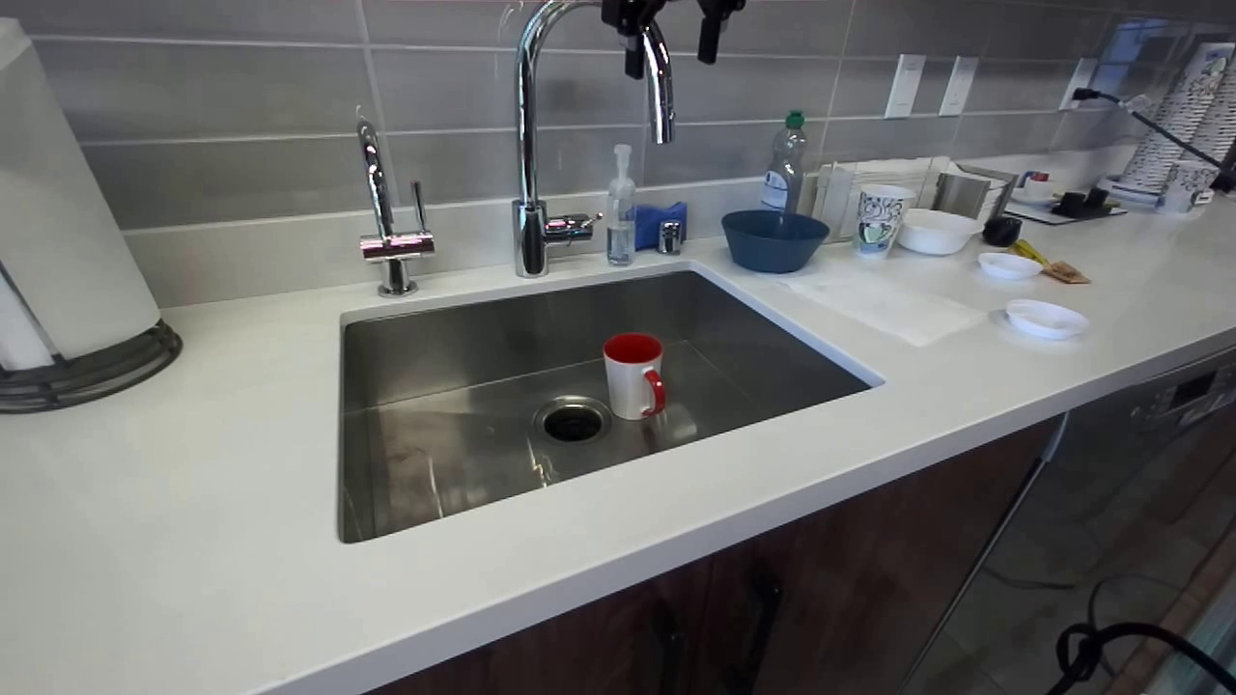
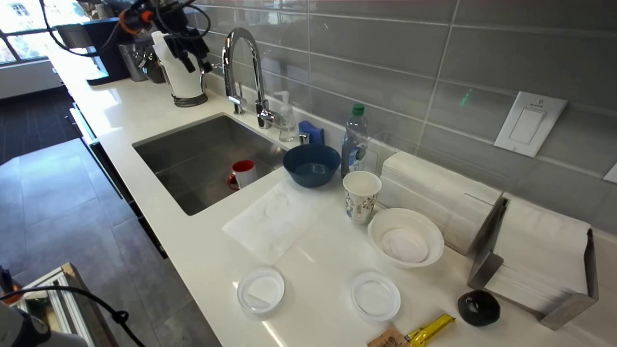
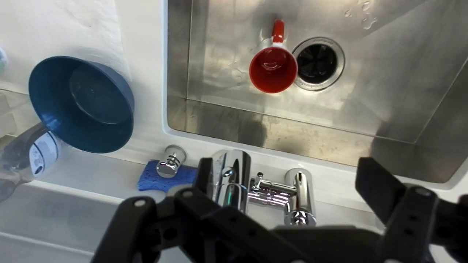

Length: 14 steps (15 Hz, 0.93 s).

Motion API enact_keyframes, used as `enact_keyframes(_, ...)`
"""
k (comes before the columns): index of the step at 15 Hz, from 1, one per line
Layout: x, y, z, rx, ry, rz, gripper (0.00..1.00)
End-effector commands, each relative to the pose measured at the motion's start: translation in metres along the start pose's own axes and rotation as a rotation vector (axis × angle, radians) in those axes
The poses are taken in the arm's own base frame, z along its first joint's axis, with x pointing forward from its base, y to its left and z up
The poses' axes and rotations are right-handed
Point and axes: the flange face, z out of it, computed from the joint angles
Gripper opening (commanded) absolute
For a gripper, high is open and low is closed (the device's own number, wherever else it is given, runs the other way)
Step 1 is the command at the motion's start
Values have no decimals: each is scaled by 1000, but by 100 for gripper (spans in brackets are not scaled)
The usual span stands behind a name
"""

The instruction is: Put the mug in the sink, then turn the faucet to the right

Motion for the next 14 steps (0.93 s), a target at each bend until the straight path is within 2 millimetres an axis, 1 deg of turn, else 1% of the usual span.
enact_keyframes(1, -43, 21, -32, 49, -33, -175, 100)
enact_keyframes(3, -62, 38, -48, 84, 0, -276, 100)
enact_keyframes(5, -80, 62, -62, 82, 25, -385, 100)
enact_keyframes(8, -104, 97, -75, 95, 85, -533, 100)
enact_keyframes(9, -113, 108, -77, 100, 111, -559, 100)
enact_keyframes(11, -136, 134, -69, 112, 141, -542, 100)
enact_keyframes(13, -155, 154, -58, 142, 190, -507, 100)
enact_keyframes(14, -125, 135, -68, 109, 132, -520, 100)
